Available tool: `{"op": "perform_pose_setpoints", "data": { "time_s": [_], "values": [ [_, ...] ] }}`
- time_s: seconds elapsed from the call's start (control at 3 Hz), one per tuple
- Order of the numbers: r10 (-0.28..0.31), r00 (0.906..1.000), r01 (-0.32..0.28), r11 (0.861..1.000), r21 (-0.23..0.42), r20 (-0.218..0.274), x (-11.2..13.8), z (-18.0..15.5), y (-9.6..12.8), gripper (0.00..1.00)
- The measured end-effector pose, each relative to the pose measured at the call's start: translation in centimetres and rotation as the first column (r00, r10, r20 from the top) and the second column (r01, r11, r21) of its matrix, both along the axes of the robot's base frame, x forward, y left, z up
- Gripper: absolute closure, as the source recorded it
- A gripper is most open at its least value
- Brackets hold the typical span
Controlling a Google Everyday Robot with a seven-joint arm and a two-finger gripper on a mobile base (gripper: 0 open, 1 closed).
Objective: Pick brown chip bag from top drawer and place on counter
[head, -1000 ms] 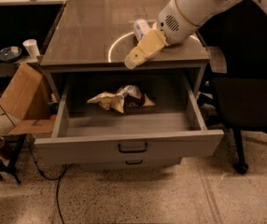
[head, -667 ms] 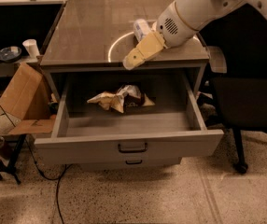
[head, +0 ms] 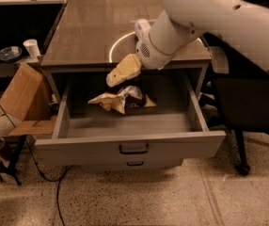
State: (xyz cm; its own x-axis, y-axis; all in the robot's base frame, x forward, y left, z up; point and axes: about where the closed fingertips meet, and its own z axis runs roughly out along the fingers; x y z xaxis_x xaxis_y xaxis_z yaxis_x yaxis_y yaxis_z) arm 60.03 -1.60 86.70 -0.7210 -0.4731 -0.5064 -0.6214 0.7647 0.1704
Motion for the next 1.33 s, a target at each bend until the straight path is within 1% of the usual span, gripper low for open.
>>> {"op": "perform_pose_setpoints", "data": {
  "time_s": [0.33, 0.67, 1.0, 1.33],
  "values": [
    [-0.098, 0.9920, 0.095, 0.994, -0.045, -0.079, 0.2, -4.1, 1.8, 0.00],
    [-0.205, 0.9676, 0.195, 0.978, -0.076, -0.147, 1.5, -7.9, 4.1, 0.00],
    [-0.260, 0.9496, 0.251, 0.965, -0.070, -0.176, 1.5, -8.3, 4.6, 0.00],
    [-0.260, 0.9495, 0.251, 0.965, -0.070, -0.176, 1.6, -8.3, 4.6, 0.00]
  ]
}}
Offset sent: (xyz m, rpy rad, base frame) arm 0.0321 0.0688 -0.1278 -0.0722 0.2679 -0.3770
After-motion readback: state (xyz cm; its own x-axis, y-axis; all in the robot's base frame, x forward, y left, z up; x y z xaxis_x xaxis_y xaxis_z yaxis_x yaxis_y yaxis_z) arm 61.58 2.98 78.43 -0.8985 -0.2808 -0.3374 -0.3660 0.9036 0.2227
